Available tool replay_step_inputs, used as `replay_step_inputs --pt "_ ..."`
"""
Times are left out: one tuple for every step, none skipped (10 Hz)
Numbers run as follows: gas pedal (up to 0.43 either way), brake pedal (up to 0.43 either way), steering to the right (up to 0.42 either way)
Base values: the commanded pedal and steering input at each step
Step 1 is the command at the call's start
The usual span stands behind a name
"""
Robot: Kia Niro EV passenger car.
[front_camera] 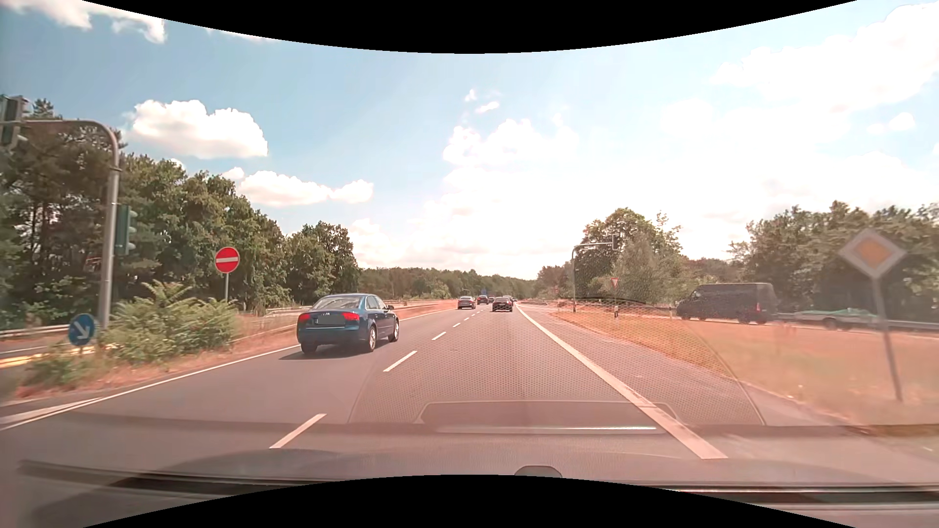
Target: Follow the waypoints while adhering to traffic rules and regulations
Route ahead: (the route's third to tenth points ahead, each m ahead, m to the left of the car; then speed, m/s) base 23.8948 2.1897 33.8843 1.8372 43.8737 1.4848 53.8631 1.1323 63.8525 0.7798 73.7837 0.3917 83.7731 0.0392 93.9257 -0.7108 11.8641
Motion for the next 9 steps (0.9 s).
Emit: replay_step_inputs --pt "0.248 0.000 -0.003" --pt "0.248 0.000 -0.003" --pt "0.248 0.000 -0.003" --pt "0.248 0.000 -0.002" --pt "0.248 0.000 -0.003" --pt "0.248 0.000 -0.003" --pt "0.248 0.000 -0.003" --pt "0.248 0.000 -0.003" --pt "0.248 0.000 -0.003"
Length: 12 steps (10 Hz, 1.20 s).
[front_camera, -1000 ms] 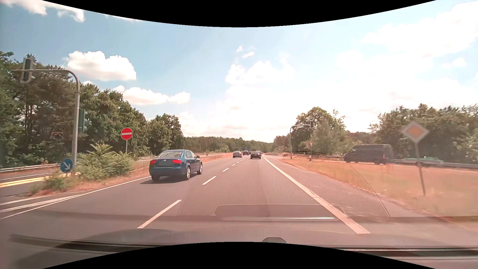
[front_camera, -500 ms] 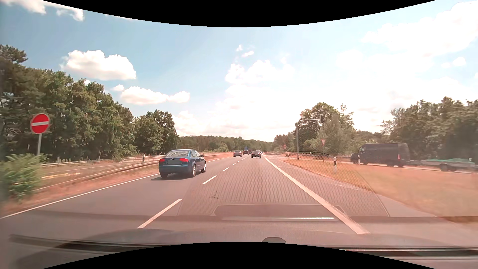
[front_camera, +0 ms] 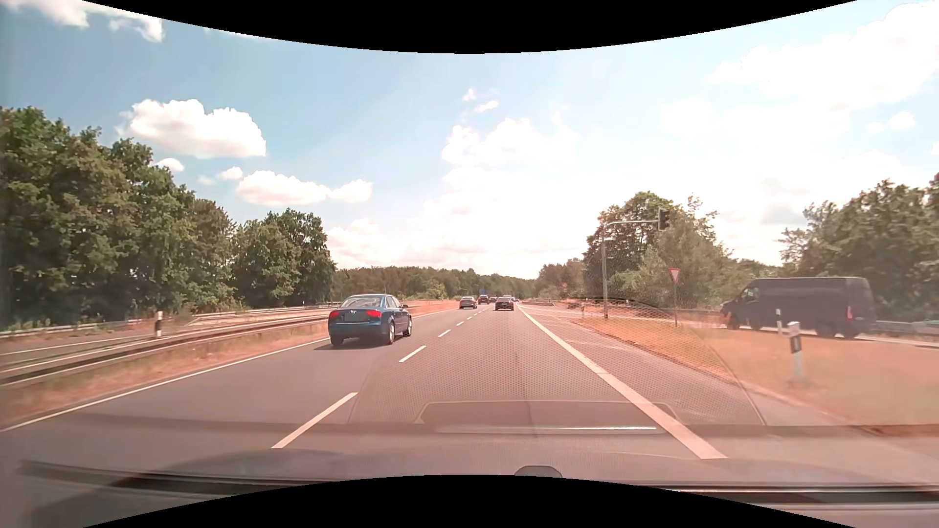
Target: Follow the waypoints while adhering to traffic rules and regulations
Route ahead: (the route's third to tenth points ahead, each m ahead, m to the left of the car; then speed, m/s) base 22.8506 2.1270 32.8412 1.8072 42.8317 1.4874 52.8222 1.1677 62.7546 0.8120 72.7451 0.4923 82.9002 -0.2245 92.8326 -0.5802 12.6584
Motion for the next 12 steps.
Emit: replay_step_inputs --pt "0.248 0.000 -0.003" --pt "0.248 0.000 -0.003" --pt "0.248 0.000 -0.002" --pt "0.248 0.000 -0.002" --pt "0.248 0.000 -0.002" --pt "0.248 0.000 -0.002" --pt "0.248 0.000 -0.002" --pt "0.248 0.000 -0.002" --pt "0.248 0.000 -0.001" --pt "0.248 0.000 -0.001" --pt "0.248 0.000 -0.001" --pt "0.248 0.000 -0.001"
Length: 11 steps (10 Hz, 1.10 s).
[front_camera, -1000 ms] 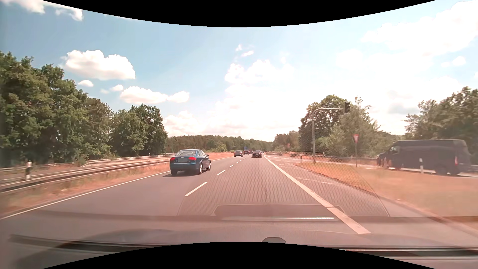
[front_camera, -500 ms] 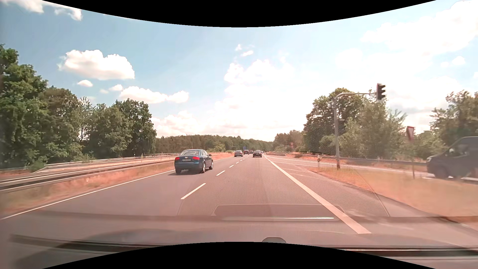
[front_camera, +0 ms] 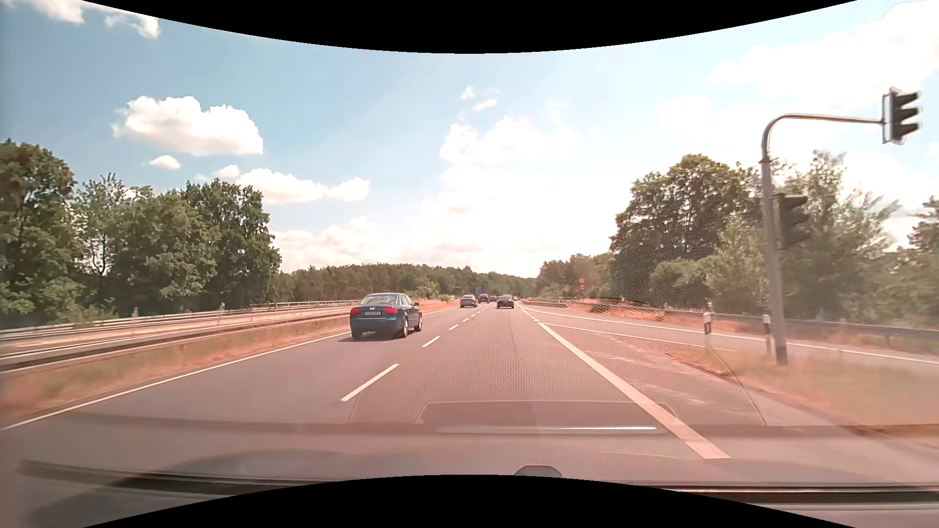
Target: Follow the waypoints while adhering to traffic rules and regulations
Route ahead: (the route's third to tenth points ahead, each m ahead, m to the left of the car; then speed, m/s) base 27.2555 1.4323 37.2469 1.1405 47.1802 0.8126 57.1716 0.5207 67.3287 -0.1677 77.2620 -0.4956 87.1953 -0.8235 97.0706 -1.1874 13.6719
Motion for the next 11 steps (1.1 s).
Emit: replay_step_inputs --pt "0.240 0.000 -0.001" --pt "0.240 0.000 -0.001" --pt "0.240 0.000 -0.001" --pt "0.240 0.000 -0.001" --pt "0.240 0.000 -0.001" --pt "0.240 0.000 -0.001" --pt "0.240 0.000 -0.001" --pt "0.240 0.000 -0.001" --pt "0.240 0.000 -0.001" --pt "0.240 0.000 -0.001" --pt "0.240 0.000 -0.001"
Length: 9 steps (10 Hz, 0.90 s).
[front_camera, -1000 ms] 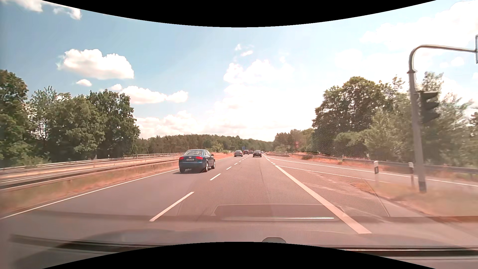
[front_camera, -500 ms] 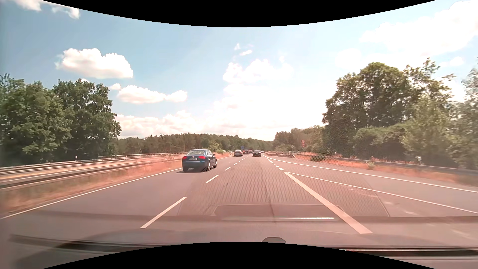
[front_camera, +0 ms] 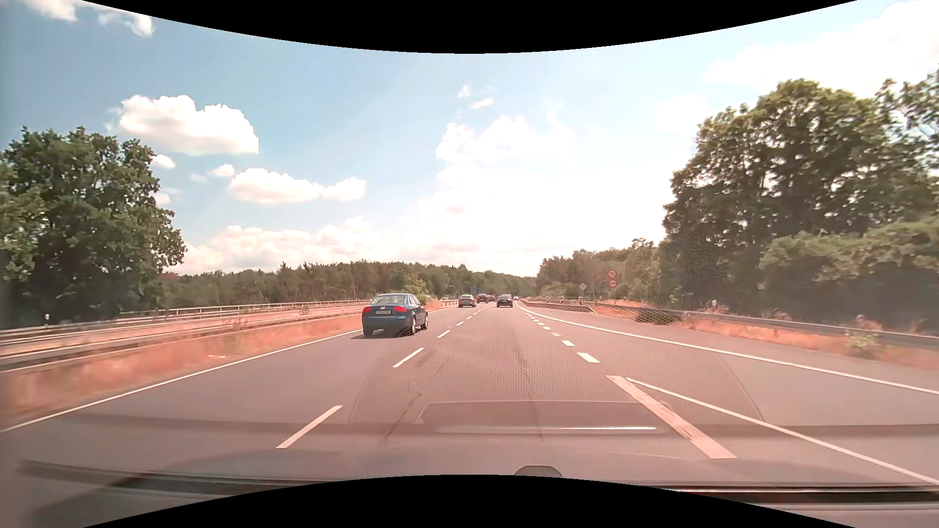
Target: Follow the waypoints while adhering to traffic rules and regulations
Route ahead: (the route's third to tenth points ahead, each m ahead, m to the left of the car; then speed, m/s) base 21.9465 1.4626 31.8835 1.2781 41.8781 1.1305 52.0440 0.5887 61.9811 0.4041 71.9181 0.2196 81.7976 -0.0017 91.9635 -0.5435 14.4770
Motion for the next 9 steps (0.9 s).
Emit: replay_step_inputs --pt "0.240 0.000 -0.001" --pt "0.240 0.000 -0.001" --pt "0.240 0.000 -0.001" --pt "0.220 0.000 -0.001" --pt "0.220 0.000 -0.002" --pt "0.209 0.000 -0.001" --pt "0.197 0.000 -0.002" --pt "0.197 0.000 -0.002" --pt "0.177 0.000 -0.001"
